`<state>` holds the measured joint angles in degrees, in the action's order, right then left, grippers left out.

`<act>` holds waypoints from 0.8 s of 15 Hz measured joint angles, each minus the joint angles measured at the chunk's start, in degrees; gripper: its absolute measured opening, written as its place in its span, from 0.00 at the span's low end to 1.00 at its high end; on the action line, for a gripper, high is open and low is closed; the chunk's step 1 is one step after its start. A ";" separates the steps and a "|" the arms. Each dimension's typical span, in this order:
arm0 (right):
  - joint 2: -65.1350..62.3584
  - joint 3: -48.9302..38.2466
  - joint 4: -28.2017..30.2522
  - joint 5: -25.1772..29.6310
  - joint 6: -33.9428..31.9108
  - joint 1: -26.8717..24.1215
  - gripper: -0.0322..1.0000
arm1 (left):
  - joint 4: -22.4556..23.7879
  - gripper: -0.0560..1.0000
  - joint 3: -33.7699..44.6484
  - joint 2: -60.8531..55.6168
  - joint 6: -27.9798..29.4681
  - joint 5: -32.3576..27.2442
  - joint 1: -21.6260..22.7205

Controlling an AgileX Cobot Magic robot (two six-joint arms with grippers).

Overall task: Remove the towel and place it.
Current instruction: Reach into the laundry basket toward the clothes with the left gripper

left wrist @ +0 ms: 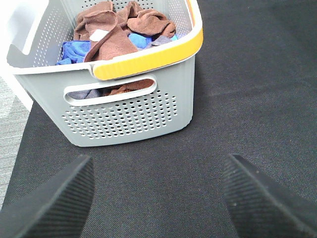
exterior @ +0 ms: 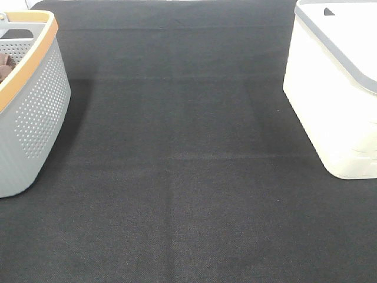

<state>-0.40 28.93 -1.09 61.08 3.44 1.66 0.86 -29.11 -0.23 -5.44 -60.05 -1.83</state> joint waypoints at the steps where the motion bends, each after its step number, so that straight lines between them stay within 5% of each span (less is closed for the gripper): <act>1: 0.00 0.00 0.00 0.00 0.00 0.00 0.69 | 0.00 0.71 0.00 0.00 -0.06 0.00 0.00; 12: 0.00 0.00 0.00 0.00 0.00 0.00 0.69 | 0.00 0.71 0.00 0.00 -0.06 0.00 0.00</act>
<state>-0.40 28.93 -1.09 61.08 3.44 1.66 0.86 -29.11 -0.23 -5.50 -60.05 -1.83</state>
